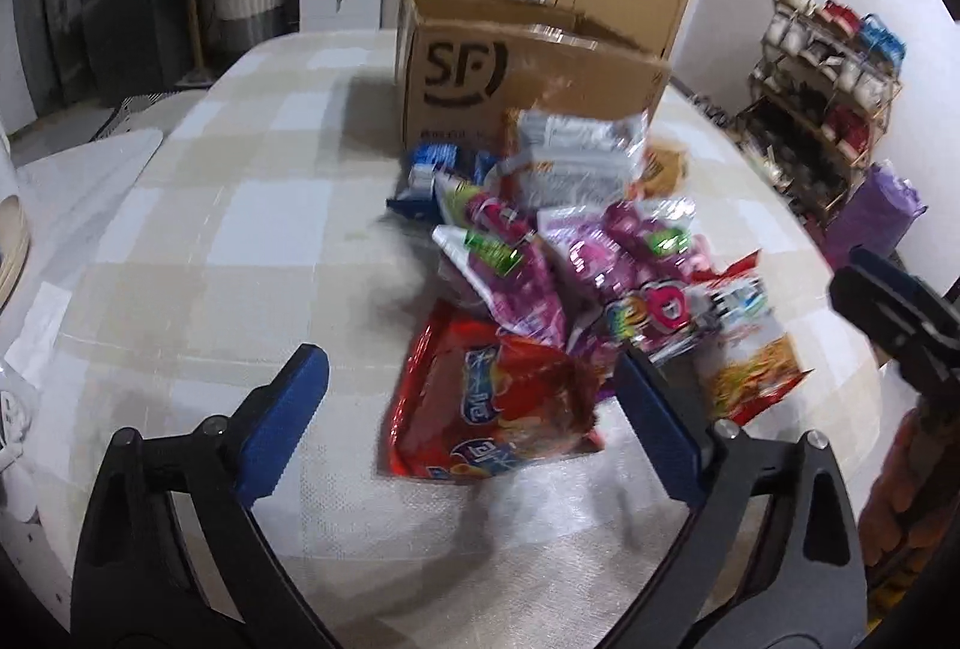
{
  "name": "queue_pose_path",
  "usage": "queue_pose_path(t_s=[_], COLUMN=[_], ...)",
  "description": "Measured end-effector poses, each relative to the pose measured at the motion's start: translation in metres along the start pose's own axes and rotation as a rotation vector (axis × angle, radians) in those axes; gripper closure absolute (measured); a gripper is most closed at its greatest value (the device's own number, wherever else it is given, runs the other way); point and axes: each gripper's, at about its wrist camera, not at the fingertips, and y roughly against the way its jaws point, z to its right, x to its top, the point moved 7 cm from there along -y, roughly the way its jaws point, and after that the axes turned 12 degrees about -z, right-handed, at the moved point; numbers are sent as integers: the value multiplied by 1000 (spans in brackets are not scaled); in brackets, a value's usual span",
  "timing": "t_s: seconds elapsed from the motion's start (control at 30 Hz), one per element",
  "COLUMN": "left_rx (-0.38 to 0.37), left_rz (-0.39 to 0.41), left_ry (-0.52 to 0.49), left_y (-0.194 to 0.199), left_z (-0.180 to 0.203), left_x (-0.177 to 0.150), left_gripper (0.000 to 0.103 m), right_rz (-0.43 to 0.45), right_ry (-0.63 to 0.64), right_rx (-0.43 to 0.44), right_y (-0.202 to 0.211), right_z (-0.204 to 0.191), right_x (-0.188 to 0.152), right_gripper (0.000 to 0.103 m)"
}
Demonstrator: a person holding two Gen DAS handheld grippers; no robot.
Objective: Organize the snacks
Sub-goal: 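Grasp the red chip bag with the left tool while the right tool grasps the white noodle bag, then carry both bags over the SF box and release them inside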
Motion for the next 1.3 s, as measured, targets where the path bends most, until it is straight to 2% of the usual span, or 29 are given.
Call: queue_pose_path(t_s=[0.03,0.07,0.1,0.13,0.23,0.33,0.57,0.6,0.7,0.73,0.87,1.1,1.3], left_rx=[1,0,-13,-48,-62,-66,-121,-126,-128,-130,-139,-159,-187], left_rz=[-12,-21,-24,-26,-28,-18,12,14,28,34,56,100,146], left_ry=[6,20,35,55,42,8,34,32,31,33,48,71,65], left_y=[-4,-6,-8,-10,-11,-8,5,7,13,16,27,50,78], left_z=[-2,-5,-9,-12,-12,-8,-16,-16,-18,-19,-26,-36,-37], left_x=[0,-1,-2,-2,-1,-3,-9,-10,-11,-11,-10,-9,-2], left_gripper=[20,24,35,55,61,63,66,66,66,66,66,66,66], right_rz=[-5,-14,-23,-33,-65,-95,-203,-221,-270,-283,-281,-268,-175], right_ry=[-2,-4,-5,-7,-14,-13,9,9,-1,-1,-13,-55,-56], right_rx=[0,0,0,-2,14,78,67,70,113,104,117,163,165], right_y=[-2,-5,-6,-9,-18,-26,-63,-68,-81,-85,-89,-76,-39], right_z=[0,1,2,3,5,0,-7,-6,-7,-7,-4,-2,1], right_x=[-1,-2,-3,-5,-11,-18,-23,-24,-28,-30,-31,-32,-20], right_gripper=[0,0,0,0,0,0,1,6,38,38,46,50,50])
